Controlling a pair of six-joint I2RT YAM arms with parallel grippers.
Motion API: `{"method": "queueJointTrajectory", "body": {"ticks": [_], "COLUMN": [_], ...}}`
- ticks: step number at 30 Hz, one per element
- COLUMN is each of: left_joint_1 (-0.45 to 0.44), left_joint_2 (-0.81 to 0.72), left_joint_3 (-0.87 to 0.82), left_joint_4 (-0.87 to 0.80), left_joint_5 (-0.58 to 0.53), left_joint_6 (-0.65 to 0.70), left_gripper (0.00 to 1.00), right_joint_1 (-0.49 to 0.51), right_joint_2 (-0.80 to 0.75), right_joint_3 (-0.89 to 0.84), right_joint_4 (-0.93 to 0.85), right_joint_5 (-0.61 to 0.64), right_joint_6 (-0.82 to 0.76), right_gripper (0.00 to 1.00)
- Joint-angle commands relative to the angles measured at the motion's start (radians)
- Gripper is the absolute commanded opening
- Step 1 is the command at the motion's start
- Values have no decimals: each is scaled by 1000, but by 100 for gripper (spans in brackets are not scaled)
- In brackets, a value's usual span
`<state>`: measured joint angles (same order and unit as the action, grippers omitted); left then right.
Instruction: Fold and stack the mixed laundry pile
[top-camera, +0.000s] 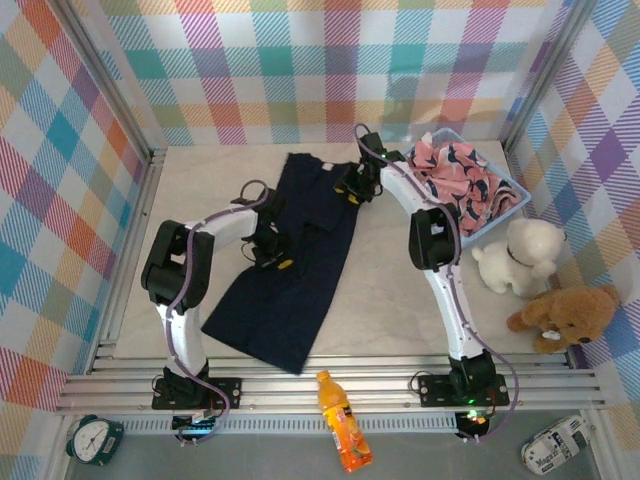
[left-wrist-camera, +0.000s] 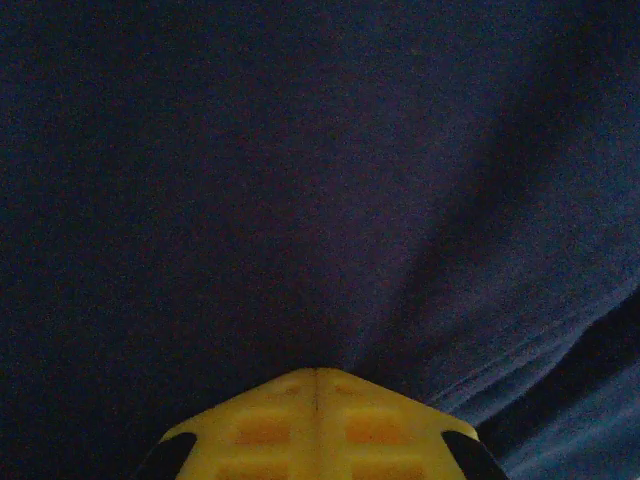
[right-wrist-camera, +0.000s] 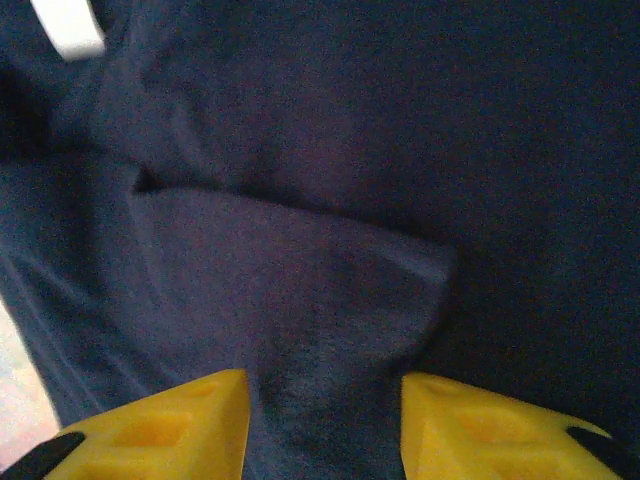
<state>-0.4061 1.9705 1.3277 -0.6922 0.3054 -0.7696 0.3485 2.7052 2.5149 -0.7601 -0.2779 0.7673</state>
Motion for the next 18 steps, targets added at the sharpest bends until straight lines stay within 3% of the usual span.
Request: {"method": "queueJointTrajectory", "body": {"ticks": [1,3,6,8,14,18], "left_joint_1": [-49,-54,-41,-19,69,90], "left_joint_2": [54,80,97,101,189,312], "left_joint_3": [92,188,364,462,590,668], "left_joint_4": [57,34,-74,-129,-80,-53], "left_joint_5": [108,115,72,41,6,-1], "left_joint_6": [-154,-175,-140,-95,-51,-31], "left_gripper": [0,7,38,46,44,39], "right_joint_1": [2,-8,-22,-28,-26,17], "right_joint_2": [180,175,54,-68,-361,-548], "right_joint_3": [200,212,110,6,-266,-582], "right_joint_4": [12,74,128,146,-7,14], "right_joint_5": [-91,-138,-134,-114,-71,-55], "right_joint_6": [52,84,40,-18,-145,-172], "right_gripper": [44,44,45,47,48,48]}}
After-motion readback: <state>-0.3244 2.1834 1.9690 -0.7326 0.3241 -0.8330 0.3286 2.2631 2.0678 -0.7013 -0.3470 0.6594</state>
